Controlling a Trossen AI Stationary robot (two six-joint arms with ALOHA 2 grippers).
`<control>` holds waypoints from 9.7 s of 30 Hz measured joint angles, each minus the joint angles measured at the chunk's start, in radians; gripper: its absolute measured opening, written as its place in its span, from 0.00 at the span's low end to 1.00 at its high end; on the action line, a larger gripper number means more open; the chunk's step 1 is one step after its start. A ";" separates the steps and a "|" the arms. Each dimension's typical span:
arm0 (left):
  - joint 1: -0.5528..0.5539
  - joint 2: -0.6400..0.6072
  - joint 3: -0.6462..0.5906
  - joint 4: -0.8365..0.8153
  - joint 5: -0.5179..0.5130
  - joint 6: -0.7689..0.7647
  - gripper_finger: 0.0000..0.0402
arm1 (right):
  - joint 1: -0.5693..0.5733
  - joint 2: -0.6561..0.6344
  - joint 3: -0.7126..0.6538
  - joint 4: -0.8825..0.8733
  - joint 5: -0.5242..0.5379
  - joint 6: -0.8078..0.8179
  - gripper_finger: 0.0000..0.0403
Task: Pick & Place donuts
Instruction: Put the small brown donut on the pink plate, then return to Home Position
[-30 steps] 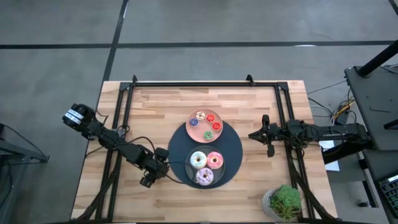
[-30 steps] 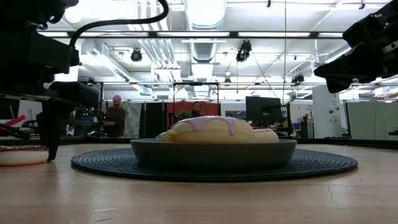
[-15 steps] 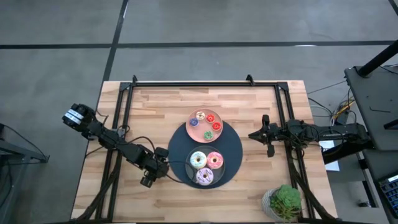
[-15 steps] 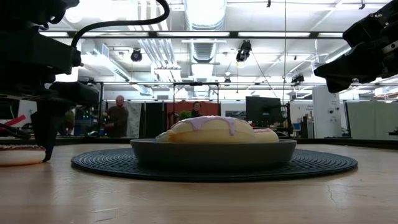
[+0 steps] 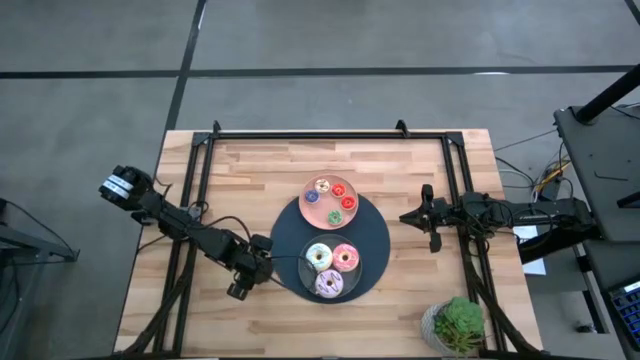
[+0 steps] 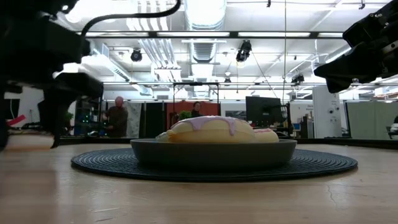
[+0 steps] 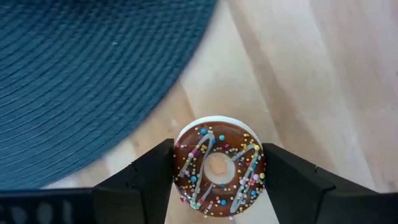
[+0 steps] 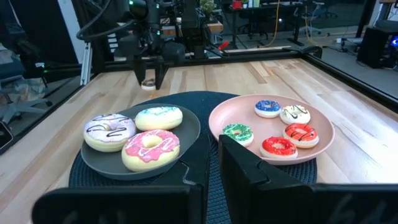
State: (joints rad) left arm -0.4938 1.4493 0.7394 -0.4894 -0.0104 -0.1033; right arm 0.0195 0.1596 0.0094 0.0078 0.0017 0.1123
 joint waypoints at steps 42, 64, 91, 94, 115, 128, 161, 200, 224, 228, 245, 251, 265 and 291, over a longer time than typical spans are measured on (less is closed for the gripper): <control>0.518 0.147 0.408 -0.008 -0.041 0.306 0.50 | 0.000 0.000 0.000 -0.001 -0.001 0.000 0.07; 0.619 0.379 0.648 -0.145 -0.033 0.236 0.50 | 0.000 0.001 0.000 0.000 0.000 0.000 0.07; 0.630 0.519 0.646 -0.132 -0.031 0.208 0.50 | 0.000 0.000 0.000 0.000 0.000 0.000 0.07; 0.630 0.519 0.646 -0.131 -0.031 0.208 0.50 | 0.000 0.000 0.000 0.000 0.000 0.000 0.07; 0.634 0.520 0.646 -0.122 -0.017 0.206 0.50 | 0.000 0.000 0.000 0.000 0.000 0.000 0.07; 0.638 0.520 0.646 -0.122 -0.011 0.204 0.58 | 0.000 0.000 0.000 0.000 0.000 0.000 0.07; 0.633 0.431 0.786 -0.219 -0.018 0.202 0.59 | 0.000 0.002 0.000 0.000 0.000 0.000 0.07; 0.464 -0.045 0.298 0.106 -0.012 -0.011 0.00 | 0.000 0.013 0.000 -0.001 -0.001 0.000 0.07; 0.456 -0.562 -0.128 0.598 -0.006 -0.057 0.00 | 0.000 0.013 0.000 0.000 0.000 0.000 0.07; 0.456 -0.580 -0.137 0.601 -0.006 -0.058 0.00 | 0.000 0.013 0.000 0.000 0.000 0.000 0.07; 0.459 -0.606 -0.141 0.579 -0.018 -0.062 0.00 | 0.000 0.012 0.000 0.000 0.000 0.000 0.07; 0.459 -0.668 -0.246 0.679 -0.017 -0.084 0.00 | 0.000 0.012 0.000 0.000 0.000 0.000 0.07; 0.459 -0.969 -0.510 0.773 -0.062 -0.076 0.00 | 0.000 0.013 0.000 0.000 0.000 0.000 0.07; 0.459 -1.322 -0.696 0.637 -0.067 -0.031 0.00 | 0.000 0.013 0.000 0.000 0.000 0.000 0.07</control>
State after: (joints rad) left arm -0.0345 0.1276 0.0433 0.1472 -0.0769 -0.1345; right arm 0.0196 0.1726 0.0095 0.0077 0.0017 0.1123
